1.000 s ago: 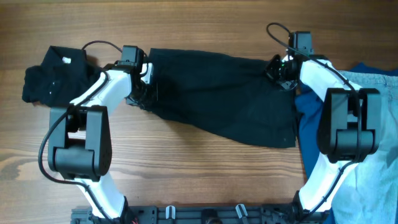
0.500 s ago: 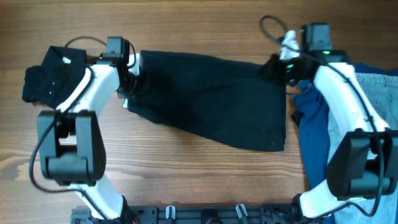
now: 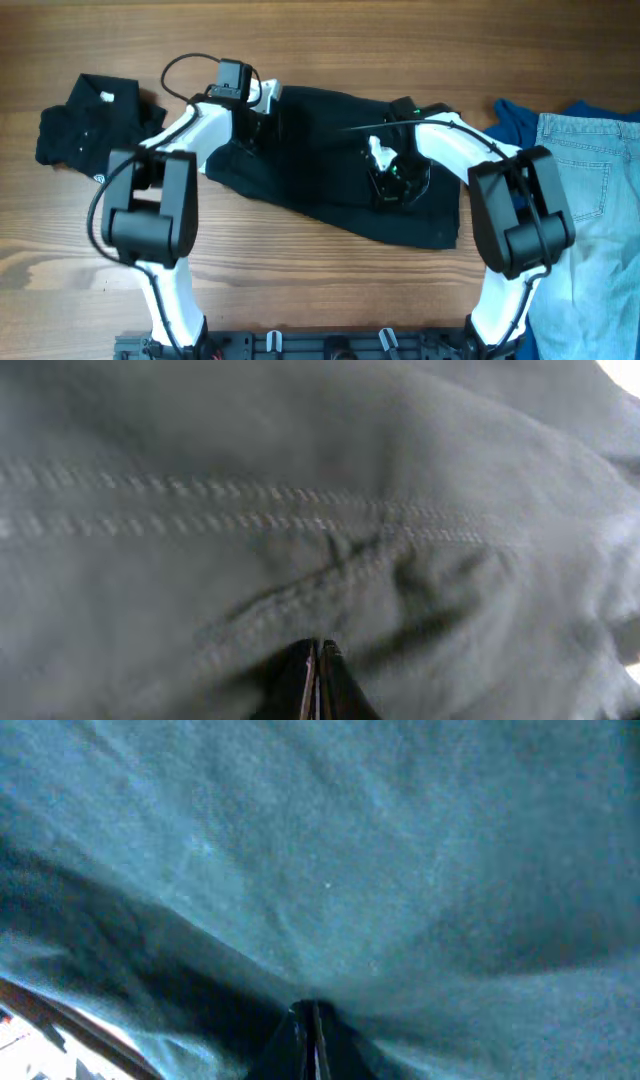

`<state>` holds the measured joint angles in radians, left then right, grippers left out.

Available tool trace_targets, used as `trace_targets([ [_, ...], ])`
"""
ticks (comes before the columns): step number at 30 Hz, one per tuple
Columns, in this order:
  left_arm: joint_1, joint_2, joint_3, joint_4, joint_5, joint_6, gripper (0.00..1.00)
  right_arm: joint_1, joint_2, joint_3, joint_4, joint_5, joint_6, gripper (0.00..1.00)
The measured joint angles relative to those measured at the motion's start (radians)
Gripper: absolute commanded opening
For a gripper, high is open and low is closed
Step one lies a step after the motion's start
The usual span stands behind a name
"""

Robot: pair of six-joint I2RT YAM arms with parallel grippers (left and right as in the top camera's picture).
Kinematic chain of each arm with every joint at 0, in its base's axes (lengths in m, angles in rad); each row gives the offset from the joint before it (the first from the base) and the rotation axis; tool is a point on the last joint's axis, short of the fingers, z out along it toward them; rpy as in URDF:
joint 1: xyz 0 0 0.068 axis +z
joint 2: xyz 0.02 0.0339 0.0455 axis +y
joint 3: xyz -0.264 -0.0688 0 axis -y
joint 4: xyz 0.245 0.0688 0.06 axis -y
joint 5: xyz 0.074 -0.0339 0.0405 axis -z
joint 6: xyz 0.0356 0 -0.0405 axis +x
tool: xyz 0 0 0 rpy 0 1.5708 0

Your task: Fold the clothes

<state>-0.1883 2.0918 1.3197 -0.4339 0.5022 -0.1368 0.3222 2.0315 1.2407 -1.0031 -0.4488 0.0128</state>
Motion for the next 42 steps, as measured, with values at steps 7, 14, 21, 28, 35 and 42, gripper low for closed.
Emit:
trace_targets([
  [7,0.034,0.031,0.002,0.21,-0.049,-0.076,0.12,0.001,-0.001,-0.006,-0.059,0.058,0.005,0.04],
  [14,0.225,0.011,0.006,0.136,-0.025,-0.176,0.31,0.004,-0.002,-0.006,-0.062,0.065,0.011,0.06],
  [21,0.326,-0.323,0.011,-0.218,-0.062,-0.112,0.76,0.004,-0.034,-0.003,-0.085,0.143,0.008,0.21],
  [28,0.326,-0.325,-0.026,-0.347,-0.159,-0.062,0.89,0.0,-0.153,0.052,0.04,0.192,0.101,0.13],
  [35,0.326,-0.118,-0.049,-0.266,-0.148,0.039,0.83,-0.022,-0.116,0.052,0.104,0.207,0.269,0.11],
  [42,0.257,-0.072,-0.016,-0.198,-0.093,0.085,0.68,-0.022,-0.045,0.052,0.11,0.208,0.284,0.08],
])
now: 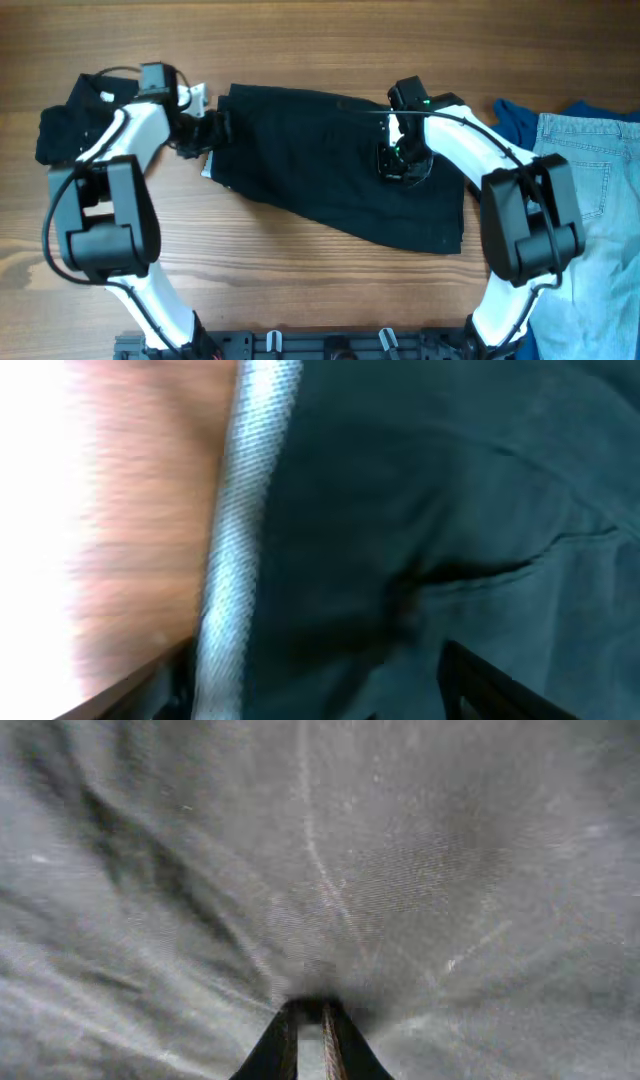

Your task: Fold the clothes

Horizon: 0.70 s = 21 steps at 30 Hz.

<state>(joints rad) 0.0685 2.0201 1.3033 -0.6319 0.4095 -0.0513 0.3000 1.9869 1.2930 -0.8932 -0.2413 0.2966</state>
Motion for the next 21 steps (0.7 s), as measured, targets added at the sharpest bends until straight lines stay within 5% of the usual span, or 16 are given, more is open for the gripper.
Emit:
trace_targets([
  [3,-0.04,0.021,0.016,0.012,-0.003,0.008,0.48,0.0,0.006,0.0,0.0,0.0,0.003,0.06],
  [6,-0.061,0.039,0.029,0.023,-0.027,0.003,0.05,0.0,0.007,0.0,0.0,0.0,0.006,0.04],
  [11,-0.06,0.054,0.03,-0.003,-0.019,-0.001,0.04,0.0,0.007,0.0,-0.001,0.0,0.006,0.04],
  [18,-0.015,0.035,0.155,-0.474,-0.2,0.024,0.04,0.0,-0.004,0.0,-0.066,0.001,0.005,0.04],
  [21,0.035,-0.033,0.298,-0.563,-0.301,0.025,0.04,0.0,-0.063,0.0,-0.088,0.003,0.001,0.05],
])
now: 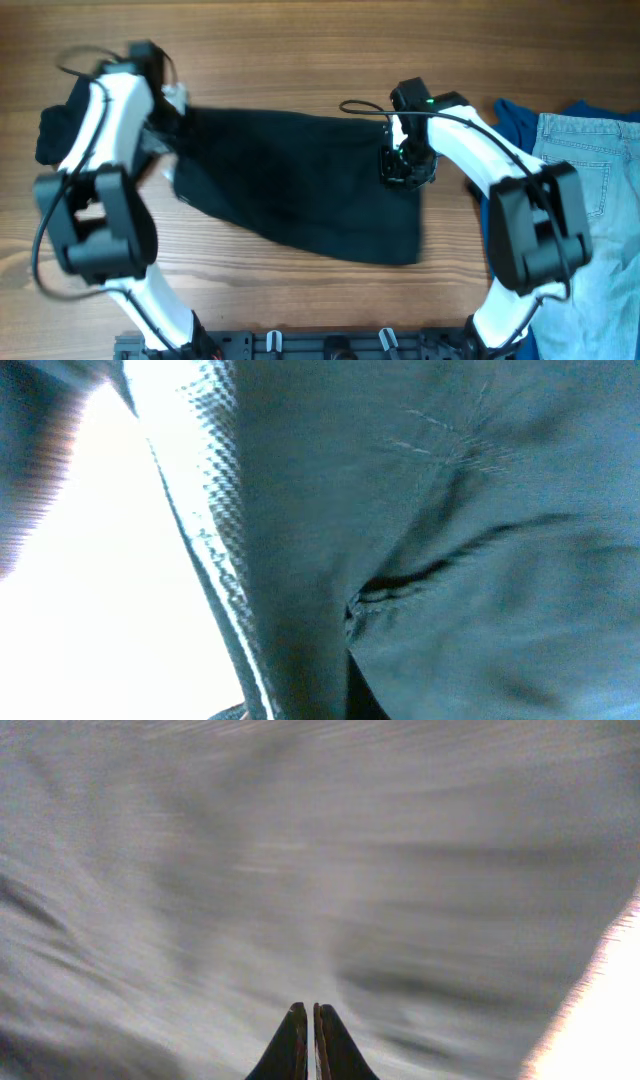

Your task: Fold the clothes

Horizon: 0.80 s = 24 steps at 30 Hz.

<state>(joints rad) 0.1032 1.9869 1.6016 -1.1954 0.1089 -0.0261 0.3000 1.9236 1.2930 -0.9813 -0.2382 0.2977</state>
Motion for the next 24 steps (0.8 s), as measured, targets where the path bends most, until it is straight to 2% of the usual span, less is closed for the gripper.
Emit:
trace_targets([
  [3,0.002,-0.119,0.097,-0.044,-0.052,-0.001,0.04,-0.002,-0.083,0.0,-0.023,0.014,0.0,0.07],
  [6,-0.062,-0.194,0.115,-0.07,-0.058,-0.026,0.04,-0.032,-0.107,0.0,-0.028,0.046,-0.003,0.08],
  [11,-0.212,-0.173,0.114,-0.074,-0.037,-0.093,0.04,-0.108,-0.106,0.0,-0.023,0.068,-0.004,0.08],
  [21,-0.523,-0.068,0.114,-0.071,-0.029,-0.283,0.04,-0.112,-0.106,0.0,0.003,0.076,-0.003,0.11],
  [22,-0.55,-0.051,0.114,-0.067,-0.03,-0.311,0.06,-0.112,-0.106,0.0,0.004,0.076,-0.003,0.12],
  [24,-0.599,-0.008,0.114,-0.059,-0.03,-0.372,0.27,-0.112,-0.106,0.0,0.01,0.076,-0.003,0.11],
])
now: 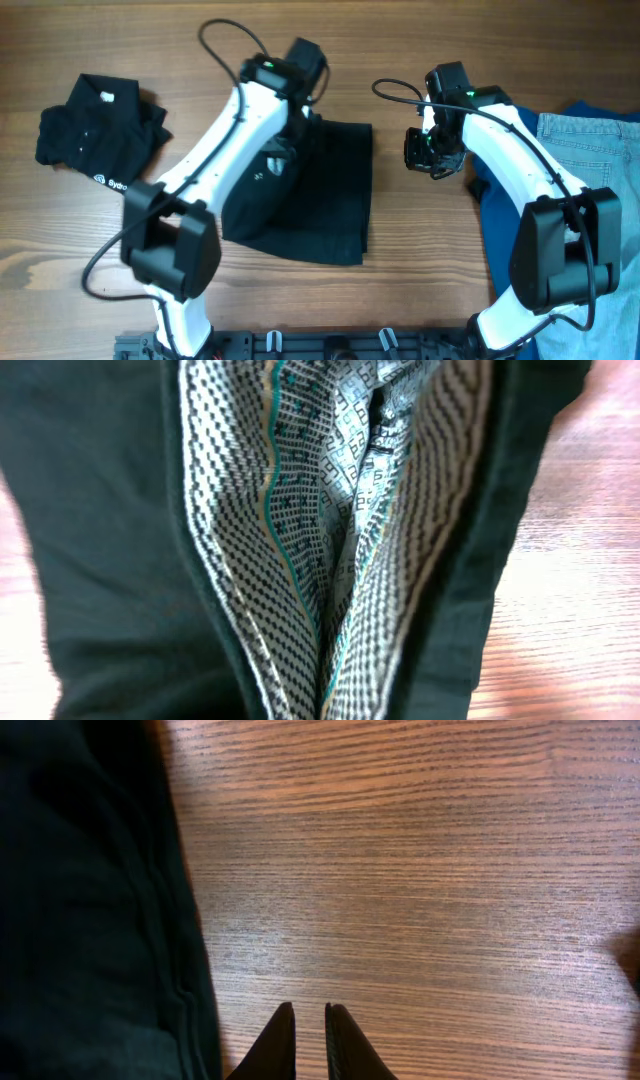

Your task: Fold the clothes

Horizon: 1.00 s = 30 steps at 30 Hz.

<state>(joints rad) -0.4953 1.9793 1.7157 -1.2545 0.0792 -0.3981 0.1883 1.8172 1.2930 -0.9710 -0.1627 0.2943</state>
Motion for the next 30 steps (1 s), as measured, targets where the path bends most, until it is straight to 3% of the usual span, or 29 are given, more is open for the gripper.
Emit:
trace_targets([
  [2,-0.026,0.027,0.0,0.003,0.002,-0.04,0.46,0.0,0.0,0.0,0.0,0.0,0.0,0.12],
  [4,-0.058,0.056,0.0,0.005,0.02,-0.081,0.51,0.0,0.0,0.0,0.0,0.0,0.0,0.12],
  [5,-0.072,0.063,0.0,0.005,0.026,-0.099,0.6,0.0,0.0,0.0,0.001,0.0,0.0,0.12],
  [10,-0.11,0.064,0.001,-0.039,0.045,-0.124,0.56,0.0,0.0,0.0,0.002,0.0,0.0,0.15],
  [13,-0.072,0.06,0.014,-0.132,0.014,-0.123,0.6,0.0,0.0,0.0,0.0,0.0,-0.003,0.2],
  [14,-0.042,0.051,0.024,-0.164,-0.016,-0.123,0.59,0.0,0.0,0.0,0.0,0.0,-0.008,0.24],
  [18,0.078,-0.006,0.039,-0.214,-0.085,-0.108,0.15,0.001,0.0,0.0,0.0,-0.093,-0.122,0.37],
  [19,0.113,-0.021,0.041,-0.224,-0.099,-0.1,0.08,0.005,0.0,0.0,0.0,-0.145,-0.167,0.41],
  [20,0.143,-0.03,0.041,-0.226,-0.109,-0.095,0.06,0.014,0.0,0.0,0.003,-0.201,-0.211,0.44],
  [23,0.189,-0.039,-0.002,-0.168,-0.107,-0.076,0.04,0.092,0.0,0.0,0.03,-0.324,-0.299,0.66],
  [27,0.185,-0.041,-0.177,-0.011,0.031,-0.038,0.04,0.23,0.0,0.0,0.055,-0.292,-0.297,0.7],
  [30,0.163,-0.041,-0.313,0.088,0.163,-0.009,0.04,0.276,0.0,0.0,0.037,-0.124,-0.142,0.7],
])
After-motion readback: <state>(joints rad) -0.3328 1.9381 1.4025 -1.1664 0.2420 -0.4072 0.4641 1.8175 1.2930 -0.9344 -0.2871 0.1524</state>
